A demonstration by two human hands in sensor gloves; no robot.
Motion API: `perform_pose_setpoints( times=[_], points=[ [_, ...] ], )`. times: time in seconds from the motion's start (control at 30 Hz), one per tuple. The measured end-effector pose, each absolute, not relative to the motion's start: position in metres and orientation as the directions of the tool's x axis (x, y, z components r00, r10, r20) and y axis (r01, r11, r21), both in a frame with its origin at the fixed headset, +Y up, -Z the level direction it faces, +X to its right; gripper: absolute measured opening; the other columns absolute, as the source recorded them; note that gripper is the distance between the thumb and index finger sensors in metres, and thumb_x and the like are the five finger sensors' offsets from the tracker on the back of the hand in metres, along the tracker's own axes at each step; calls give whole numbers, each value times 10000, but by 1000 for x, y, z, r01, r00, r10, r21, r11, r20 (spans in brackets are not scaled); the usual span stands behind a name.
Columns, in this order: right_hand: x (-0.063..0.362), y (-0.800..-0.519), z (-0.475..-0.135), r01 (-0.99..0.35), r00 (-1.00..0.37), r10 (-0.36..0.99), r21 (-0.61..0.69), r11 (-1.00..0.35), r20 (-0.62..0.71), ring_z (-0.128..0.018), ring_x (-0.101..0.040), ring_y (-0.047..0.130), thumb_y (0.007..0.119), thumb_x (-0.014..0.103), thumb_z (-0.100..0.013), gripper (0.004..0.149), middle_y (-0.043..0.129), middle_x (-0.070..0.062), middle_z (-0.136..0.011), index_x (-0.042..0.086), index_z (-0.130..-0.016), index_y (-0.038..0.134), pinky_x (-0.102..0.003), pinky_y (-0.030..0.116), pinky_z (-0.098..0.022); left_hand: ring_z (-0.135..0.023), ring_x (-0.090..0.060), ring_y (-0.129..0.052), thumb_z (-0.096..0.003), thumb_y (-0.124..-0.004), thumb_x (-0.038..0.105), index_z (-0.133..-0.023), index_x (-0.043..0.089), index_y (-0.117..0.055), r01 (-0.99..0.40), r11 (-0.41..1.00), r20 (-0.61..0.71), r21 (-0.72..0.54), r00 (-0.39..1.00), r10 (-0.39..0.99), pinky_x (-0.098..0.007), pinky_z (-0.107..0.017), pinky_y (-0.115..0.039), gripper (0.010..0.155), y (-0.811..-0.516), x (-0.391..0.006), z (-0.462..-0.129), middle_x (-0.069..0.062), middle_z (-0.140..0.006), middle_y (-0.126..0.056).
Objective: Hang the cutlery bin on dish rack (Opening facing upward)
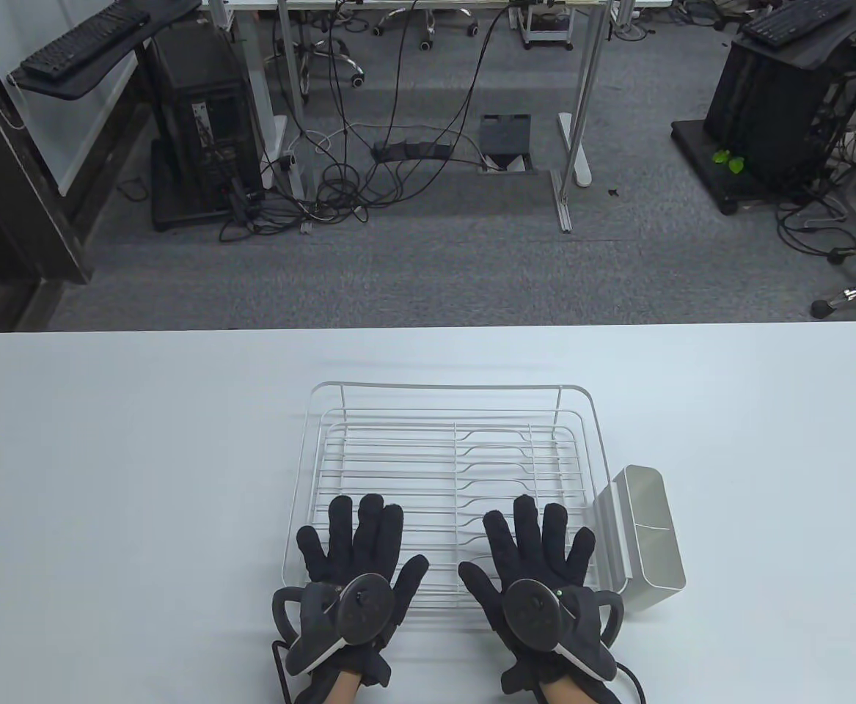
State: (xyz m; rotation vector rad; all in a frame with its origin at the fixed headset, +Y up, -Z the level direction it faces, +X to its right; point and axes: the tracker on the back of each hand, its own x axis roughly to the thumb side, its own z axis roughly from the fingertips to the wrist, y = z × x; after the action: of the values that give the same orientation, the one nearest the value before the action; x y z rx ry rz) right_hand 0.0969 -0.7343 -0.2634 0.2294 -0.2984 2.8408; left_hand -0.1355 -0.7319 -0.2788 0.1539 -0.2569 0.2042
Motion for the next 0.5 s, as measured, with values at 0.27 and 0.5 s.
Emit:
perform_pose_setpoints(
  times=[0.27, 0.5],
  points=[
    [97, -734, -263, -287, -949, 254, -182, -940, 184, -1054, -515, 262, 535, 666, -550, 759, 393, -201, -1196, 186, -1138, 543, -684, 72, -631, -1146, -378, -325, -572, -459, 720, -1186, 249, -474, -220, 967, 267, 125, 947, 181, -697, -696, -204, 774, -732, -136, -279, -67, -1246, -443],
    [97, -734, -263, -288, -949, 255, -182, -940, 184, -1054, -515, 267, 536, 665, -550, 758, 400, -204, -1195, 185, -1136, 548, -682, 71, -632, -1145, -378, -330, -573, -462, 718, -1185, 250, -478, -220, 968, 266, 124, 947, 181, -697, -697, -206, 771, -732, -136, -279, -64, -1246, -447]
  ],
)
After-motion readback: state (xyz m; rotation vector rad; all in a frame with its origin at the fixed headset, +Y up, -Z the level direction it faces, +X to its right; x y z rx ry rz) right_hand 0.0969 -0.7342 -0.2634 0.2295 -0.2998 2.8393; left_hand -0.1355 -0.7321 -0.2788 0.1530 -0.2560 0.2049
